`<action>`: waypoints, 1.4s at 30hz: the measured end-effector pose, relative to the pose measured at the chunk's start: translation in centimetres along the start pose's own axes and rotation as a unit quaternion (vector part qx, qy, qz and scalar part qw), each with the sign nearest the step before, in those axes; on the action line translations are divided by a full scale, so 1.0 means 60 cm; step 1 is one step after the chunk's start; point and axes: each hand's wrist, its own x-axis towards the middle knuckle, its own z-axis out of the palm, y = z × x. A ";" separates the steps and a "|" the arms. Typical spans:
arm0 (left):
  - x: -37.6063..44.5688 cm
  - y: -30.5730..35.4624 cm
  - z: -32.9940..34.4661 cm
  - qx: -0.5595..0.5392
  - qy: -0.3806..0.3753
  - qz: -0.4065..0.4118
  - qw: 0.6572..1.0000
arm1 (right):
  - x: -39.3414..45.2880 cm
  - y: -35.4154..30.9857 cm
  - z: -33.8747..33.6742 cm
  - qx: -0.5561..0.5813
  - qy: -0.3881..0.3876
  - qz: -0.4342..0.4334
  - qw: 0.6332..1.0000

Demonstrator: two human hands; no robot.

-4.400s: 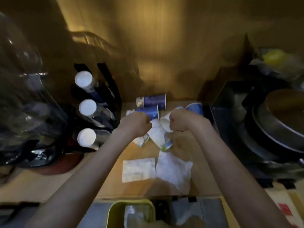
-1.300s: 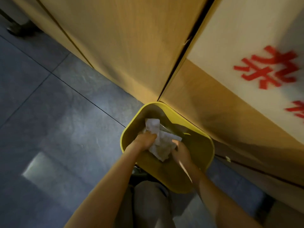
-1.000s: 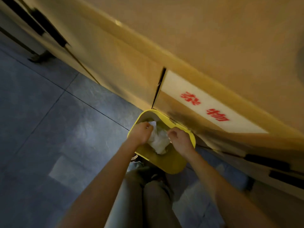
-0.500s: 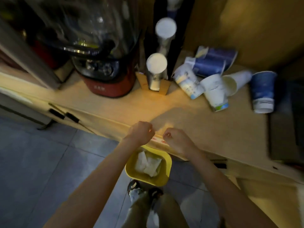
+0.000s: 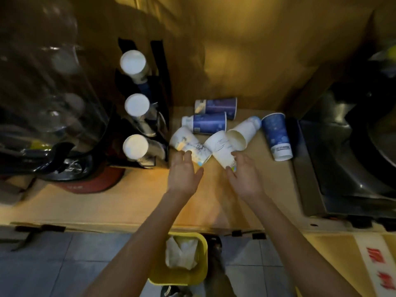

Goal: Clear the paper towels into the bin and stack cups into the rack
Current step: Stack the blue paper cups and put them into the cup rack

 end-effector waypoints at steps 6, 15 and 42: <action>0.051 0.029 0.055 -0.043 0.005 -0.090 0.995 | 0.067 0.050 0.018 0.073 -0.022 0.016 0.997; 0.159 -0.008 0.122 -0.373 0.074 -0.381 0.843 | 0.137 0.084 0.063 0.096 -0.149 0.095 0.980; 0.096 0.007 0.021 -0.405 0.091 -0.227 0.881 | 0.080 0.093 0.117 0.225 0.007 0.198 0.954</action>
